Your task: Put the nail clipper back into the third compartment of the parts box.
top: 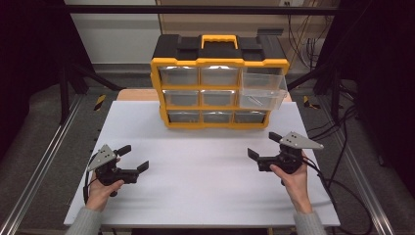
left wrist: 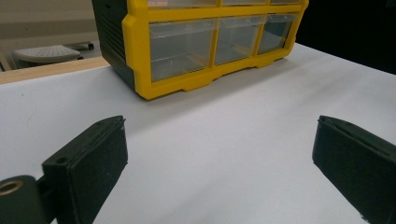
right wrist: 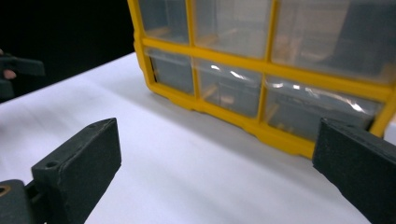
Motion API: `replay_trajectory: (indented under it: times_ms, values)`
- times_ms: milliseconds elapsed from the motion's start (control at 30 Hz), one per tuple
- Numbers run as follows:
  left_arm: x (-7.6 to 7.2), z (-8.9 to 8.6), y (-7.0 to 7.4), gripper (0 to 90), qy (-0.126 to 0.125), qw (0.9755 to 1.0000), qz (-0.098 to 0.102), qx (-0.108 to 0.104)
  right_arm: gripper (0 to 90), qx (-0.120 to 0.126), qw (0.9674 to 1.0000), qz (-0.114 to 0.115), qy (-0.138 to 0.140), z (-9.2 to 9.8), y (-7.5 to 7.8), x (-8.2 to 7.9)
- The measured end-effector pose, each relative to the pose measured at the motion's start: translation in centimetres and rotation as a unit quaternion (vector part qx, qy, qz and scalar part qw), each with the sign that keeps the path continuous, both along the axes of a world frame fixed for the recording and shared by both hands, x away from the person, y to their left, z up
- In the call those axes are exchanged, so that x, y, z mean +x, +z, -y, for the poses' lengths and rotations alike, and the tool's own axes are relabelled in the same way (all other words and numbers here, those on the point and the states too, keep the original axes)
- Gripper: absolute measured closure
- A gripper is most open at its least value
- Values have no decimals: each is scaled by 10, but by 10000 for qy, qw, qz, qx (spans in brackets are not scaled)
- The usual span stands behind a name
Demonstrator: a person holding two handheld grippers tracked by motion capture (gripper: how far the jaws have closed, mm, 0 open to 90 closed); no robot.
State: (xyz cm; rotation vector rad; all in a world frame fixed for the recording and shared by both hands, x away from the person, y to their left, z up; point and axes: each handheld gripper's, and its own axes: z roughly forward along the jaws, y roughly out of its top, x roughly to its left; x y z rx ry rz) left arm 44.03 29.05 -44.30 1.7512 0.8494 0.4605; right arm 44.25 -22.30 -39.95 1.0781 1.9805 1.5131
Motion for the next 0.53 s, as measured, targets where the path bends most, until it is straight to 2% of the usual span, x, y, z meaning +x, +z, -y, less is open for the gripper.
replay_trajectory:
  times_ms: [33, 67, 167, 300, 533]
  values:
    - [0, 0, 0, 32, 0, 10000, 0, 0, 19, 0, 10000, 0, 0, 0, 0, 0]
    - [0, 0, 0, 32, -5, 10000, 0, 5, 13, -58, 9999, -109, -17, 6, -11, 0]
    - [0, 1, -1, 32, -8, 10000, 12, 5, 7, -184, 9997, -87, -108, 13, -21, -2]
    - [0, 1, -1, 33, -2, 10000, 9, 10, 7, -132, 9998, -59, -122, 23, -33, -7]
    - [1, 2, -3, 33, 1, 10000, -29, 62, 8, -86, 9996, -204, -164, 32, -47, -8]
